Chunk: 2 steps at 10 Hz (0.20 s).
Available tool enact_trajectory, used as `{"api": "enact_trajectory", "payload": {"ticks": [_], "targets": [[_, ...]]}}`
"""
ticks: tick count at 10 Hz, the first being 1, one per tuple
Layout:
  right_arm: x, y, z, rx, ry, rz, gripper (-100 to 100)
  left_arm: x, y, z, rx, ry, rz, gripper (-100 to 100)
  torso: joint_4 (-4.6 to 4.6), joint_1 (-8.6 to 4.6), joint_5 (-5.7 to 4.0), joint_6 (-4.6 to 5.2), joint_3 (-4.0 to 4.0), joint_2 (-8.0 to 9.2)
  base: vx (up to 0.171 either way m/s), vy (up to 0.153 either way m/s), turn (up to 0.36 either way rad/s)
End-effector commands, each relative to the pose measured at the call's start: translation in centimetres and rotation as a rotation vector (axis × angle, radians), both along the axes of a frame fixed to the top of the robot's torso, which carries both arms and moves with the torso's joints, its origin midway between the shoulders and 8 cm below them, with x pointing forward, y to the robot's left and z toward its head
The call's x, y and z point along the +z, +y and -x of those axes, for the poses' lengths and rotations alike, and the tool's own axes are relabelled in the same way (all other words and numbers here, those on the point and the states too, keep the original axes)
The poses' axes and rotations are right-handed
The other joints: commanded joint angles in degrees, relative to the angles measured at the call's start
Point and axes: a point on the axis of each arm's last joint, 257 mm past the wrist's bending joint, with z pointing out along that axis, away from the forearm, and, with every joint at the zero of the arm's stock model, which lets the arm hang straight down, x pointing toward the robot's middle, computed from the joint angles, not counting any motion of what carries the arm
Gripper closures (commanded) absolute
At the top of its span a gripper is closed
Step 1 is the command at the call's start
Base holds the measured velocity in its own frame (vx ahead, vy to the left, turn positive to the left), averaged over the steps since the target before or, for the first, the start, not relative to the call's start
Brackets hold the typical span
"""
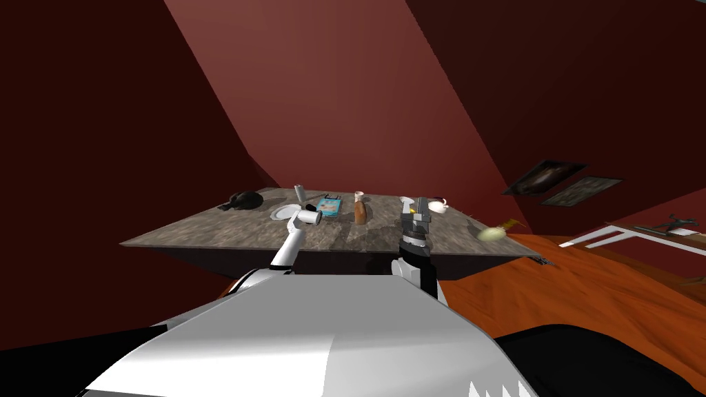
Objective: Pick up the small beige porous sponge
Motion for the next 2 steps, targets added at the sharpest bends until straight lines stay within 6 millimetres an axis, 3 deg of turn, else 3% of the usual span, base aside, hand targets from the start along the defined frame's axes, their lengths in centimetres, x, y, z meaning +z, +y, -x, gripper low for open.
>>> {"api": "enact_trajectory", "payload": {"ticks": [1, 2], "targets": [[0.0, 0.0, 0.0, 0.0, 0.0, 0.0, 0, 0.0, 0.0, 0.0, 0.0, 0.0, 0.0, 100, 0.0, 0.0, 0.0, 0.0, 0.0, 0.0, -0.03, 0.002, 0.0], [0.0, 0.0, 0.0, 0.0, 0.0, 0.0, 0, -0.01, 0.01, 0.04, 0.0, 0.002, 0.0, 0, -0.01, 0.01, 0.0, 0.0, -0.03, -0.07, -0.005, 0.0, 0.0]]}}
